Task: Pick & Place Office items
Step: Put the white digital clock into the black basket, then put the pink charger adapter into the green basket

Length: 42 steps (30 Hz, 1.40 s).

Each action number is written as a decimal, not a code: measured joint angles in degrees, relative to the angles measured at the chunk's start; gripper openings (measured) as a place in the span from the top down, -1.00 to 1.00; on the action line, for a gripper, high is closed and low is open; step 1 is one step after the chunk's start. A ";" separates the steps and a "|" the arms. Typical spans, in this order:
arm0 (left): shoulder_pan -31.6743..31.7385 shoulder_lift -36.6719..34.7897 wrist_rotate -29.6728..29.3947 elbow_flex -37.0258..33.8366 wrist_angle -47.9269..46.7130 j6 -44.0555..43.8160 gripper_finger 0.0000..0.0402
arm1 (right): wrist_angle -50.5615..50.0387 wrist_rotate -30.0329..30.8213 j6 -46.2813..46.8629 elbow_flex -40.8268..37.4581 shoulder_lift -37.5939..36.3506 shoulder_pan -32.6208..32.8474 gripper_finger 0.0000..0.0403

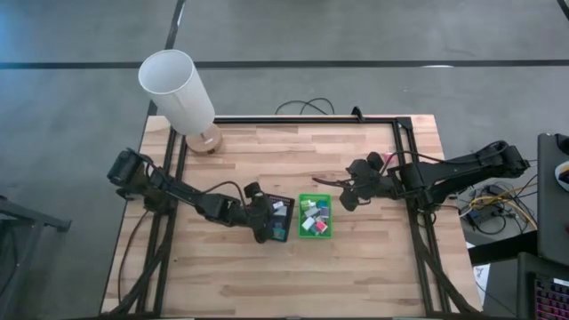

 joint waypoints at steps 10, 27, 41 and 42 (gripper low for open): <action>0.00 0.00 0.88 0.00 -0.02 -1.20 0.47 | 0.12 0.00 -0.03 0.00 0.00 0.02 -0.19; 0.00 -0.11 1.03 0.04 0.40 1.90 0.08 | -3.36 -2.56 -3.94 0.37 -0.36 0.02 -0.19; 0.27 -0.15 1.01 0.07 1.73 16.54 0.06 | -46.42 -10.77 15.43 12.92 -0.83 -0.02 -0.13; 0.36 -0.15 0.99 0.07 1.73 17.51 0.06 | -47.04 -13.49 15.87 12.85 -0.83 -0.02 -0.13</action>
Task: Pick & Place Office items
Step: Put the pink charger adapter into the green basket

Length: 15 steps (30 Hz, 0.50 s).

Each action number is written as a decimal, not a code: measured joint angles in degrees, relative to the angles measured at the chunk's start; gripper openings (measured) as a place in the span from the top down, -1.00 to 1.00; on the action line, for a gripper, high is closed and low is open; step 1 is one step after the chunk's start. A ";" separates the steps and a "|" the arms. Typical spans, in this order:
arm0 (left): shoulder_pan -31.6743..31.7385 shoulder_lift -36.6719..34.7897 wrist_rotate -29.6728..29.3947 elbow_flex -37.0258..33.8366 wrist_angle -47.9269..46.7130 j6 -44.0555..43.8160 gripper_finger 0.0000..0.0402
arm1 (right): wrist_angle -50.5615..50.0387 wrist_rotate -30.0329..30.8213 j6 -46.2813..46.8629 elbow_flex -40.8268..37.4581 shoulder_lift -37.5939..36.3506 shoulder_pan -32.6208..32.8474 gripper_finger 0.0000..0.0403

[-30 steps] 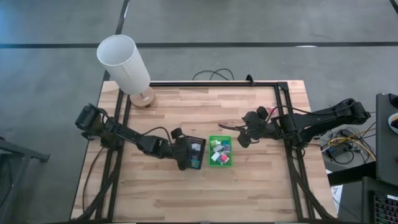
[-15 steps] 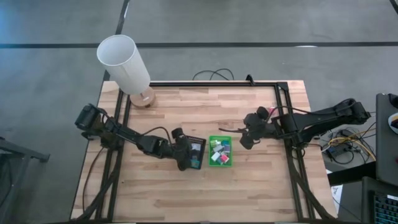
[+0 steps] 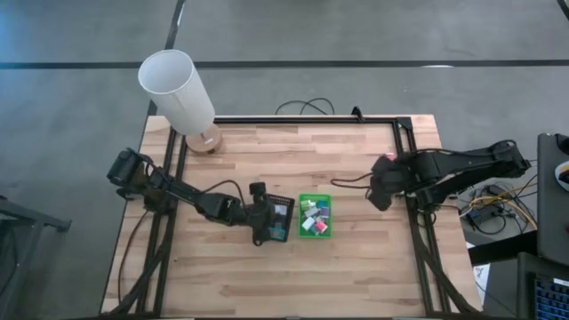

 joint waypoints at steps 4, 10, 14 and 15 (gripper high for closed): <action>0.43 0.00 -0.12 0.00 0.00 2.23 0.06 | 0.05 -10.34 -0.84 -2.61 0.32 0.02 -0.13; 0.82 0.00 -0.12 0.00 -0.02 1.61 0.06 | -0.83 -17.90 -8.71 -7.82 2.30 0.04 -0.13; 0.82 0.00 -0.12 0.00 -0.02 -1.10 0.06 | -0.74 -17.88 -12.08 -10.89 4.32 0.04 -0.13; 0.82 0.00 -0.12 0.00 -0.02 -1.87 0.06 | -0.74 -17.90 -12.47 -11.70 4.95 0.04 -0.13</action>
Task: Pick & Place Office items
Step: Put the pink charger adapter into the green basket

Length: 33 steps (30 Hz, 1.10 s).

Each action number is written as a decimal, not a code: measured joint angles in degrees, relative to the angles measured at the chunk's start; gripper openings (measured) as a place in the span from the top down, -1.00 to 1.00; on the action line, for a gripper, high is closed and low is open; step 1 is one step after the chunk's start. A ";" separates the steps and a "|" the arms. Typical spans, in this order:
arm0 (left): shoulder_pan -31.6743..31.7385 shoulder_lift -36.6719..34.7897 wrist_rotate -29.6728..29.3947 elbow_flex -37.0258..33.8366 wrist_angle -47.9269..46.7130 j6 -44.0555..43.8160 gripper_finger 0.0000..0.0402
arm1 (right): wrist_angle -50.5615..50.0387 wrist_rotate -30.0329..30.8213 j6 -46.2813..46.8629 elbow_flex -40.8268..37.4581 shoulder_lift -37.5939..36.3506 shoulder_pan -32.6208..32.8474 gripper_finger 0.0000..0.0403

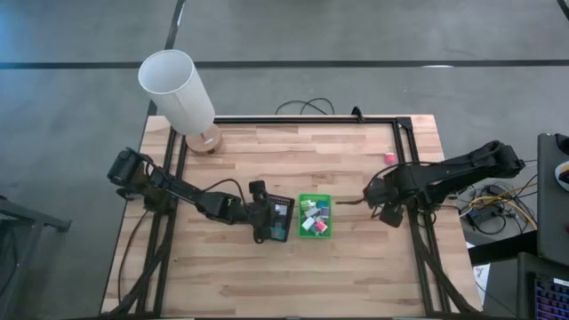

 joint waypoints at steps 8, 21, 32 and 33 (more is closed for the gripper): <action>-0.07 0.00 0.68 0.00 -0.07 -4.88 0.06 | 1.69 1.81 -4.53 -3.26 7.08 0.09 -0.13; -0.07 0.00 0.85 -0.02 -0.48 -5.12 0.06 | 2.93 7.54 -12.66 -3.44 21.01 0.04 -0.14; -0.07 0.00 0.85 -0.02 -0.48 -5.12 0.06 | 8.89 7.79 -15.57 -3.29 26.76 0.00 -0.12; -0.07 0.00 0.85 -0.02 -0.48 -5.12 0.06 | 8.82 7.97 -15.52 -3.29 27.07 0.00 -0.12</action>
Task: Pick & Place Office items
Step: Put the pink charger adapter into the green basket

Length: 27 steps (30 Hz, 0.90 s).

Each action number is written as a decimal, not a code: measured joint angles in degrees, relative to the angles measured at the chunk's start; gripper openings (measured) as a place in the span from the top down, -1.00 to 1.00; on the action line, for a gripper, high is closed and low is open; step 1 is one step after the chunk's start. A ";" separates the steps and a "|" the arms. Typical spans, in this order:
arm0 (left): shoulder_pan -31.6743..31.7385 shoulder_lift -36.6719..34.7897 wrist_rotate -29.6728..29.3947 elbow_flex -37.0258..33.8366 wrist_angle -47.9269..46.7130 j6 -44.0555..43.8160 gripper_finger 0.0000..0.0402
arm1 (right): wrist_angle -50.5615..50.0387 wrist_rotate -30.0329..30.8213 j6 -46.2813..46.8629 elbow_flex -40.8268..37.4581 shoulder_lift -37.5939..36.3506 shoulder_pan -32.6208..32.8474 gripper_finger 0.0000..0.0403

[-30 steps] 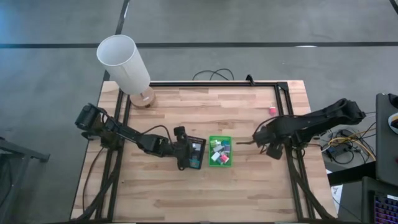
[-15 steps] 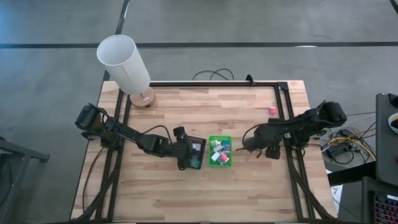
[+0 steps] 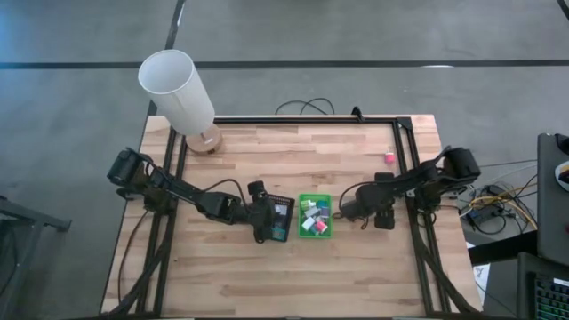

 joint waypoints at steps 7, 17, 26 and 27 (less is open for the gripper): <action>0.00 0.00 -0.02 0.00 0.00 -0.07 0.06 | 0.41 -0.52 5.26 0.15 1.07 0.00 -0.12; 0.00 0.00 0.00 -0.02 -0.04 -0.46 0.06 | 0.40 -13.09 28.17 2.78 0.83 -0.20 -0.03; -0.11 0.00 1.27 -0.04 -0.68 -1.49 0.06 | 5.16 -15.12 36.20 2.75 0.83 -0.17 0.17; -0.11 0.00 1.27 -0.04 -0.68 -1.49 0.06 | 5.34 -15.12 36.97 2.75 0.83 -0.26 0.19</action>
